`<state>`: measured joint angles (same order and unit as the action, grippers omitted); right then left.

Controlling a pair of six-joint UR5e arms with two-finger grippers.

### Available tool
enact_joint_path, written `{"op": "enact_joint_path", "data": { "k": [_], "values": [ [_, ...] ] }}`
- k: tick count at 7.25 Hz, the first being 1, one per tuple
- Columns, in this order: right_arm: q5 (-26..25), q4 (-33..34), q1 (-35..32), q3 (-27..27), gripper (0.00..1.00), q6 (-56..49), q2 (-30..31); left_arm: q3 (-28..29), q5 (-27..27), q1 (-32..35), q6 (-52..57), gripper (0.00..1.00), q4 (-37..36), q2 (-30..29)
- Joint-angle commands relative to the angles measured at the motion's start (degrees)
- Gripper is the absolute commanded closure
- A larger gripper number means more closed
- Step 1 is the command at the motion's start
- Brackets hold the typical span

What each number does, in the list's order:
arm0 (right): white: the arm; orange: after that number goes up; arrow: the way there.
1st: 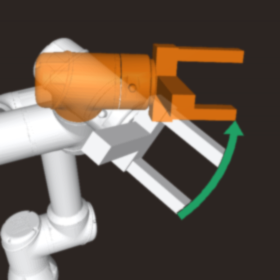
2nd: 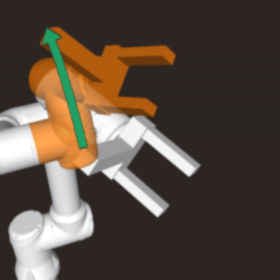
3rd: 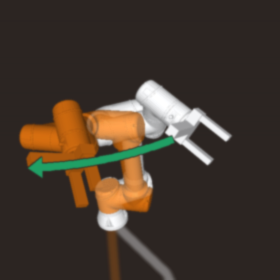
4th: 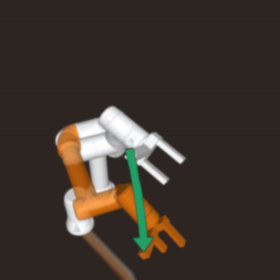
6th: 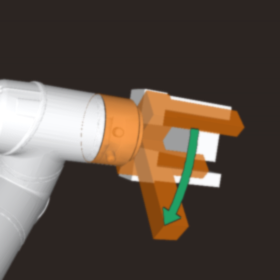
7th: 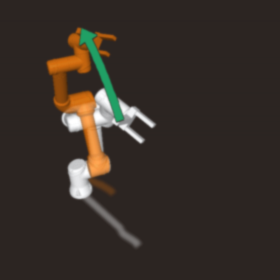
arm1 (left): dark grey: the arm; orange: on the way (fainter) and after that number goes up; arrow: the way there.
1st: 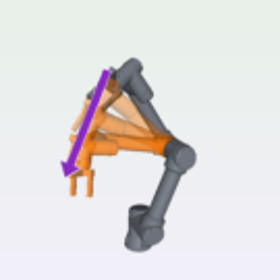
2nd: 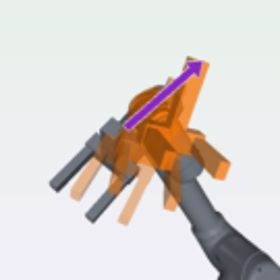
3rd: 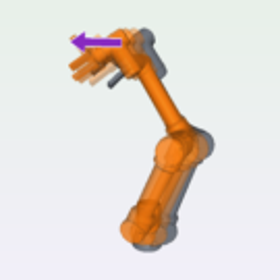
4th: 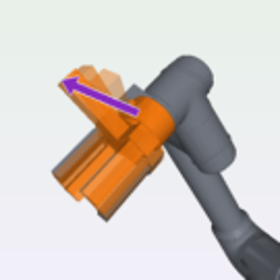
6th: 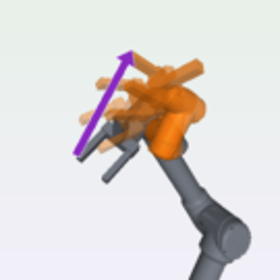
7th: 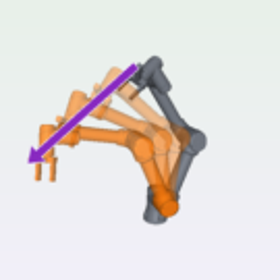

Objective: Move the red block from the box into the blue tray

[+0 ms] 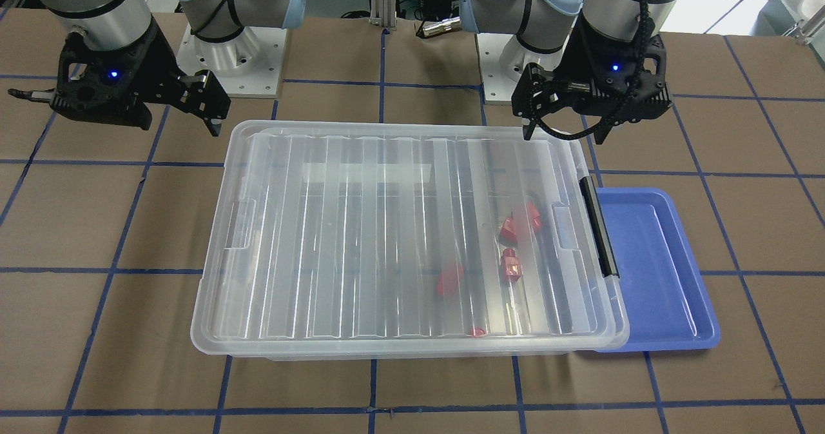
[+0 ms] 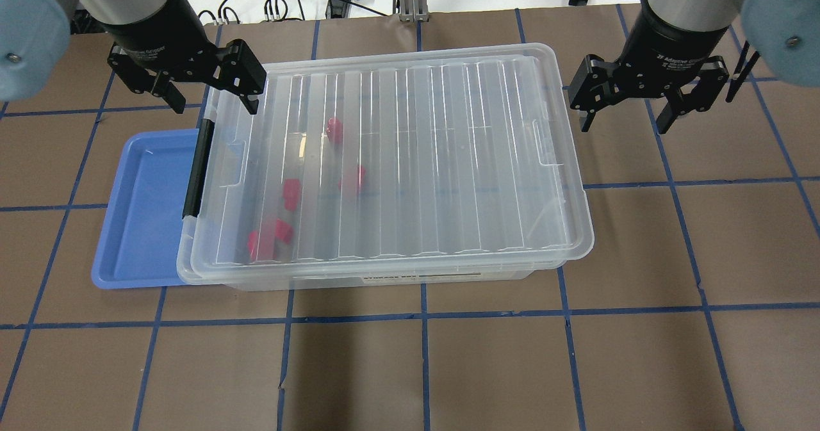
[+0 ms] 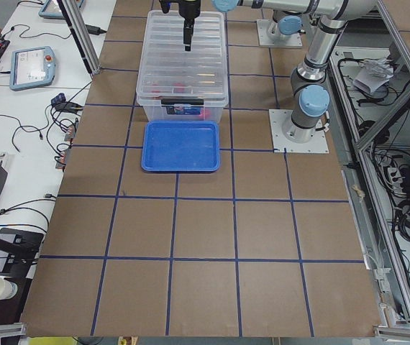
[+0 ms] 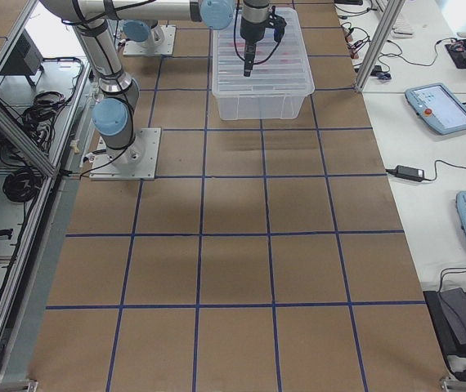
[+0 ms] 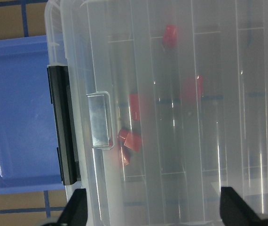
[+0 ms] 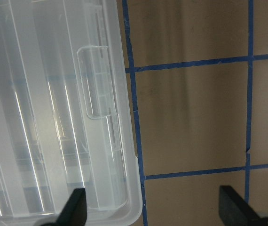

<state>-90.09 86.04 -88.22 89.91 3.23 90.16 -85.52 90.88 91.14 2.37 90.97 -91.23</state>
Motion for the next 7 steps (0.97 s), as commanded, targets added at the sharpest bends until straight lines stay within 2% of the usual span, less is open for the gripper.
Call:
{"op": "enact_joint_path", "data": {
  "k": [1,7],
  "values": [
    [0.0,0.0,0.0,0.0,0.0,0.0,0.0,0.0,0.0,0.0,0.0,0.0,0.0,0.0],
    [0.3,0.7,0.2,0.2,0.0,-0.2,-2.0,0.0,0.0,0.0,0.0,0.0,0.0,0.0]
  ]
}}
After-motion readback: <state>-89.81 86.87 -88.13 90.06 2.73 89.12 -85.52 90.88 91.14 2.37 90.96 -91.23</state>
